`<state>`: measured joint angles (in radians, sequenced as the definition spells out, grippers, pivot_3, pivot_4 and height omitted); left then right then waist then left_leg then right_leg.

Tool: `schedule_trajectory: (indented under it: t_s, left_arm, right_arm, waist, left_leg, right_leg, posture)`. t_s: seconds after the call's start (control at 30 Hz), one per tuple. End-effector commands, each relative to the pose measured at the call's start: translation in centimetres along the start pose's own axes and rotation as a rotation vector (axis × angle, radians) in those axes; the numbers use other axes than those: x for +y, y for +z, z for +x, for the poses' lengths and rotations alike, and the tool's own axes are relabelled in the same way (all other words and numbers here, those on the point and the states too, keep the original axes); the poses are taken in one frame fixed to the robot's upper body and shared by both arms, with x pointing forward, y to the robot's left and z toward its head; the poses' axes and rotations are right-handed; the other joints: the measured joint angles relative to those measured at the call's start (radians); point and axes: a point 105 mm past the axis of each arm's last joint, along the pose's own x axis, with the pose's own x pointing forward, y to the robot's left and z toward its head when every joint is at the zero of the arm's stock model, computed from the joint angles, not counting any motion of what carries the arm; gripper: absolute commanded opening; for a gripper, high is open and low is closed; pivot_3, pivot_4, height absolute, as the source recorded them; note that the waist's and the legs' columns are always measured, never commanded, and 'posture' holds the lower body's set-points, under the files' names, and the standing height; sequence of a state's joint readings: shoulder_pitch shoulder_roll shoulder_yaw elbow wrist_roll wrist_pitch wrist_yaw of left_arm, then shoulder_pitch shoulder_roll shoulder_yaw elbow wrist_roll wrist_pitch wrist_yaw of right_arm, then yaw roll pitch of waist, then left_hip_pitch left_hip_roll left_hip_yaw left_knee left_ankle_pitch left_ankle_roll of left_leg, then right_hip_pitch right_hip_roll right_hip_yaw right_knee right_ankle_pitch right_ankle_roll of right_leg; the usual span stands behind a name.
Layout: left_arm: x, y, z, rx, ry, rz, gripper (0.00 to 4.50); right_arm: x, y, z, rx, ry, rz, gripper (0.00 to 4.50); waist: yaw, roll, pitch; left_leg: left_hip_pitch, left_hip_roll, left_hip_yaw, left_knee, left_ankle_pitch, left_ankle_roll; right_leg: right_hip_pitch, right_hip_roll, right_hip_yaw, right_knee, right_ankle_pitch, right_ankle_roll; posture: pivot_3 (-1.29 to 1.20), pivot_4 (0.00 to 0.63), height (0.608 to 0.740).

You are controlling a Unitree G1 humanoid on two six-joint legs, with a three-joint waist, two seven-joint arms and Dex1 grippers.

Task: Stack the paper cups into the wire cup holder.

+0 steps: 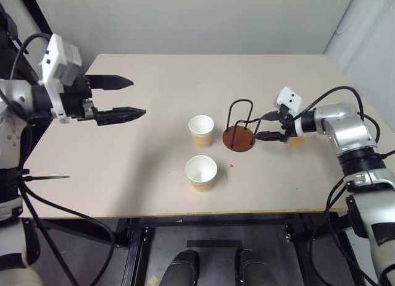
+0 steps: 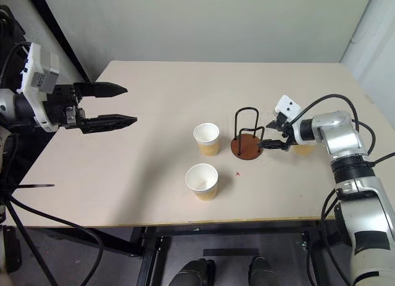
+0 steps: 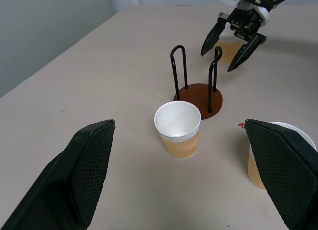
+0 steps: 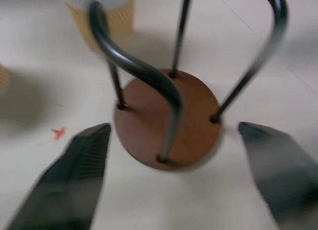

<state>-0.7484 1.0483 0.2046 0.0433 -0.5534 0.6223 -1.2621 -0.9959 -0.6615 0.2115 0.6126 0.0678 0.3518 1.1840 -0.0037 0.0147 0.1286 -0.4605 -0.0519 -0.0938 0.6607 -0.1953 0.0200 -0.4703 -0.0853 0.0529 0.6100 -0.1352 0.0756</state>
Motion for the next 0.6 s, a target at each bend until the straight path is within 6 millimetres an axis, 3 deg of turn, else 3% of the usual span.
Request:
schedule_trajectory:
  t_s: [0.03,0.27,0.3,0.6]
  left_arm:
    - [0.1,1.3,-0.9,-0.019,0.031,0.046,4.5]
    - [0.0,1.2,-0.5,-0.017,0.011,0.04,4.5]
    - [0.0,1.1,-0.5,-0.016,0.008,0.038,4.5]
    - [0.0,1.0,-0.1,-0.015,-0.005,0.034,4.5]
  right_arm:
    - [-0.9,1.2,-0.9,-0.025,-0.037,-0.041,2.74]
    - [-0.3,1.9,-1.6,-0.04,-0.005,-0.038,0.2]
    - [-0.2,2.0,-1.7,-0.042,-0.003,-0.037,0.03]
    - [0.7,2.2,-2.0,-0.04,0.017,-0.034,0.03]
  waist:
    - [0.0,0.0,0.0]
    - [0.0,0.0,0.0]
    - [0.0,0.0,0.0]
    - [0.0,0.0,0.0]
  left_leg:
    - [0.0,0.0,0.0,0.0,0.0,0.0]
    - [0.0,0.0,0.0,-0.001,-0.001,-0.002]
    - [0.0,0.0,0.0,-0.001,-0.001,-0.002]
    - [0.0,0.001,0.0,-0.001,-0.001,-0.002]
  right_leg:
    - [0.0,0.0,0.0,0.0,0.0,0.0]
    - [0.0,0.0,0.0,0.0,0.0,0.0]
    - [0.0,0.0,0.0,0.0,0.0,0.0]
    - [0.0,0.0,0.0,0.0,0.0,-0.001]
  posture:
    - [0.0,0.15,0.74]
    - [0.0,0.15,0.74]
    - [0.0,0.15,0.74]
    - [0.0,0.15,0.74]
